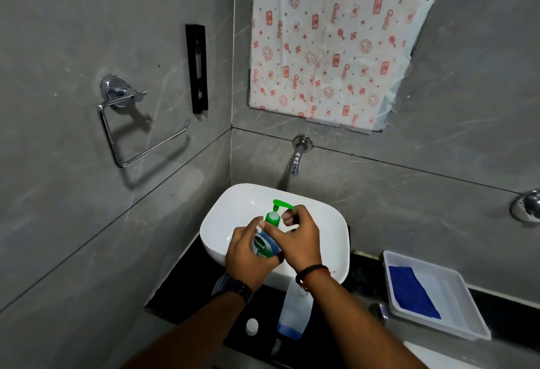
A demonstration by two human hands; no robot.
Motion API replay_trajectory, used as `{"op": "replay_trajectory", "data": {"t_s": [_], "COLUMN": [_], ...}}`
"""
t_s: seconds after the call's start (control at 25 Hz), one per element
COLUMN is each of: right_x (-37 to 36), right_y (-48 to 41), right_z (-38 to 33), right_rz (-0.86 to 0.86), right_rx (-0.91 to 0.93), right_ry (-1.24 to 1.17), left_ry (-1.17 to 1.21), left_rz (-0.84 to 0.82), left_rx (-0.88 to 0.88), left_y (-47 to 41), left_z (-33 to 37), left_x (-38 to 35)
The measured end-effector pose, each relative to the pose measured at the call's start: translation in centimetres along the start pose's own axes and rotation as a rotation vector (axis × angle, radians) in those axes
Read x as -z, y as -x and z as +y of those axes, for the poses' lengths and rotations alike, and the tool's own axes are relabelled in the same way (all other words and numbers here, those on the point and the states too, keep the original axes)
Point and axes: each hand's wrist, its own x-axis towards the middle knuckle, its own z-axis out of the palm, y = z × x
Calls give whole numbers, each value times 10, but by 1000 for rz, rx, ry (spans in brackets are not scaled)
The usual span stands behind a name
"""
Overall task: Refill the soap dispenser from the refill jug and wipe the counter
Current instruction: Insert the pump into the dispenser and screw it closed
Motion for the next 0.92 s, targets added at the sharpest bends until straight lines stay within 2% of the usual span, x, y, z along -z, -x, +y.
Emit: {"op": "replay_trajectory", "data": {"t_s": [0.16,0.32,0.48,0.68,0.8,0.92], "right_x": [-2,-1,-1,0,2,0], "right_y": [10,17,24,26,28,27], "right_z": [1,-3,-5,-9,-8,-11], "right_rz": [-60,53,-2,66,9,76], "right_rx": [-67,-54,-15,-27,-6,-25], "right_ry": [-160,-77,-117,-109,-151,-127], "left_ry": [36,36,59,42,23,20], "left_rz": [8,-24,-7,-6,-8,-22], "left_rx": [-2,11,29,32,42,33], "left_y": [7,11,14,15,14,14], "left_z": [3,4,4,7,8,9], "left_x": [-2,-1,0,3,5,4]}}
